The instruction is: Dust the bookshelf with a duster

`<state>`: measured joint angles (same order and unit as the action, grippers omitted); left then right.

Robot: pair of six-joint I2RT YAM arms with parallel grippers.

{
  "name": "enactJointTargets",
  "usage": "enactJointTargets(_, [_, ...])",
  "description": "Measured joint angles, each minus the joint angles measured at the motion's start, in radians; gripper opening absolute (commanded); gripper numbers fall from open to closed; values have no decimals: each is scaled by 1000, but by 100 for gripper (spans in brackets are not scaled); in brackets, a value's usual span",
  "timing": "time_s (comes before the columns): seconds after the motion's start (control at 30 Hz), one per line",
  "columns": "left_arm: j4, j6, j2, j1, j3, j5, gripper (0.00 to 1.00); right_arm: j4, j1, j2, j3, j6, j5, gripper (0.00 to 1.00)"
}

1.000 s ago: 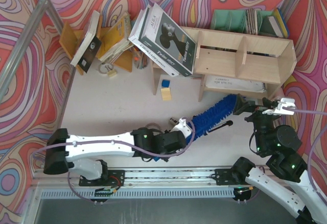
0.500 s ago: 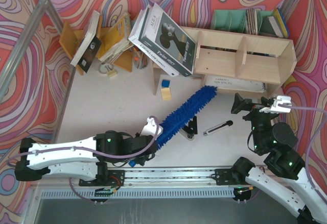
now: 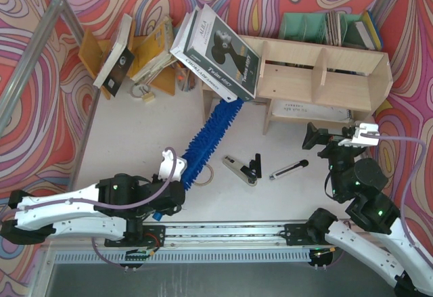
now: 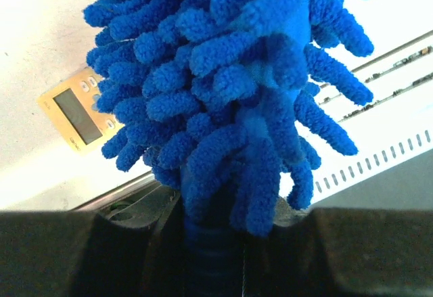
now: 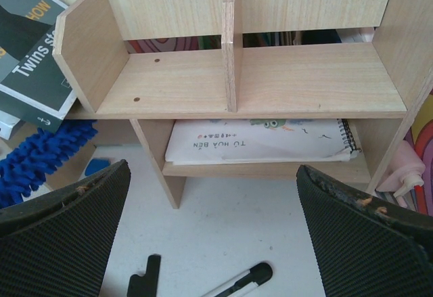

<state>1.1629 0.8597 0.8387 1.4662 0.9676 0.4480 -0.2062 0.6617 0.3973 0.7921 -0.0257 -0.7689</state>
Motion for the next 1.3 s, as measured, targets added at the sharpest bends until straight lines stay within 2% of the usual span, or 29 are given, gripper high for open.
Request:
enactJointTargets(0.2, [-14,18,37,0,0,61,0,0,0,-12,3,-1,-2,99])
enactJointTargets(0.53, [-168,30,124,-14,-21,136,0,-9,0,-10,21,-32,-5,99])
enactJointTargets(0.87, [-269,-30,215,-161,-16,118,0,-16,0,-10,20,-34,-6,99])
enactJointTargets(1.07, [-250,-37,205,-241,-11,114,0,-16,0,-29,20,-34,-15,99])
enactJointTargets(1.3, [-241,-37,148,-264,-11,98,0,-16,0,-31,20,-34,-16,99])
